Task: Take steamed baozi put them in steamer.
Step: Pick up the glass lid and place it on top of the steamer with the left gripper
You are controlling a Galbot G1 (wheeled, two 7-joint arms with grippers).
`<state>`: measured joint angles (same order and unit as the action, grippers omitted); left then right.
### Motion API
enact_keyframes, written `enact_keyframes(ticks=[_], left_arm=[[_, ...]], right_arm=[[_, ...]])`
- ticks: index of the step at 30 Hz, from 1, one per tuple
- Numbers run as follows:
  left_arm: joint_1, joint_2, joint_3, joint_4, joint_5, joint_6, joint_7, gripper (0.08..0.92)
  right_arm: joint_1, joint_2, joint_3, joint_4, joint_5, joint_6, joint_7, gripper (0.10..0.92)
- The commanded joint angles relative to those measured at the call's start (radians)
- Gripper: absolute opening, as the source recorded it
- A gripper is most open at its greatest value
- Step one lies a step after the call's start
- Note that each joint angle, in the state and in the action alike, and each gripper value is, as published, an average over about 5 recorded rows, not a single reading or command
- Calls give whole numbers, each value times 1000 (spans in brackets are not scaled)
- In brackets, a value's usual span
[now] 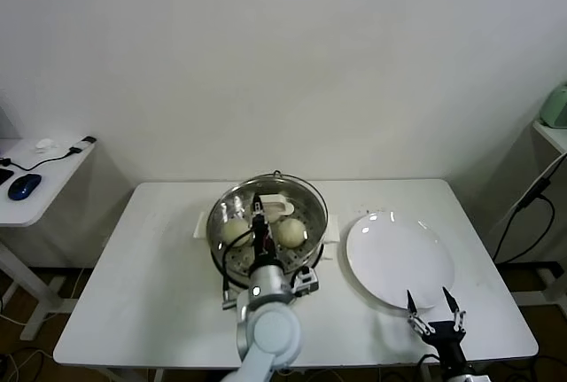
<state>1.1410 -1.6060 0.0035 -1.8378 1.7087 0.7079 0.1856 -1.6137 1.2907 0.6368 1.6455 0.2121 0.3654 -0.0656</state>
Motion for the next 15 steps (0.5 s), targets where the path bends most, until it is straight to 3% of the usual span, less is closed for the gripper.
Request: enact_keyframes(ticks=[1,15], left_arm=[[-6,-42,26,42,20,7,-6,137],[19,-1,-19,22,26,3,-7,137]], right_arm=[[0,3,-2,-7,-2,12,4,823],[10,14,-9,-18,-20,19,6,823]])
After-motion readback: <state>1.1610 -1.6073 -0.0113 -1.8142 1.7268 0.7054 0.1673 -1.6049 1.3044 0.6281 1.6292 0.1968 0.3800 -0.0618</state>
